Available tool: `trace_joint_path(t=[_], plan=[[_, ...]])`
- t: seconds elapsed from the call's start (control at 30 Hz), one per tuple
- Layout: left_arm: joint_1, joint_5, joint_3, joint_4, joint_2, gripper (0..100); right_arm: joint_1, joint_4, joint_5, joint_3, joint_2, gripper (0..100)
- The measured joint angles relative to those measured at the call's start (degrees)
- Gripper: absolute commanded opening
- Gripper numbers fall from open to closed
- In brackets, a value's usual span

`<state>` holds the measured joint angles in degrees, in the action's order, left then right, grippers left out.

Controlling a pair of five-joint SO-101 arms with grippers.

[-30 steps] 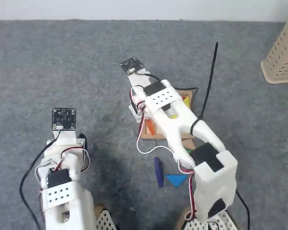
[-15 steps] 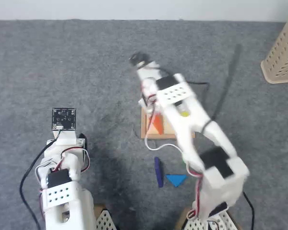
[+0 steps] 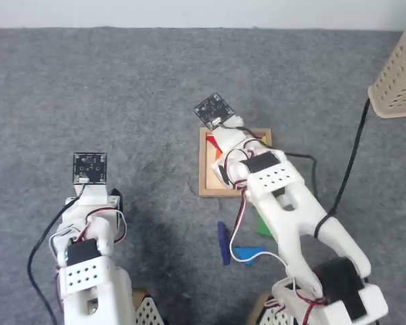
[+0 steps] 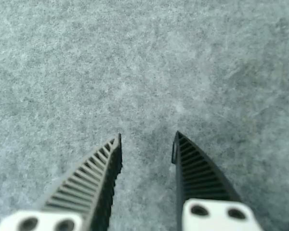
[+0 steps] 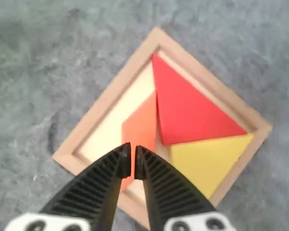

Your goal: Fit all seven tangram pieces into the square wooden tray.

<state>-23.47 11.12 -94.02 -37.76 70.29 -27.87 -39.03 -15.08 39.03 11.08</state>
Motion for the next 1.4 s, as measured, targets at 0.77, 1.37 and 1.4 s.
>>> trace_joint_path(t=[0.77,1.37,1.4], plan=[[-0.1,0.0,0.0,0.0,0.0,17,-0.1,-9.6,-9.3,-14.8,-20.4,0.7],[-0.1,0.0,0.0,0.0,0.0,17,10.0,-11.4,-15.6,-10.3,-17.4,0.7],[-0.1,0.0,0.0,0.0,0.0,17,10.8,-11.7,-15.6,-10.3,-17.4,0.7]])
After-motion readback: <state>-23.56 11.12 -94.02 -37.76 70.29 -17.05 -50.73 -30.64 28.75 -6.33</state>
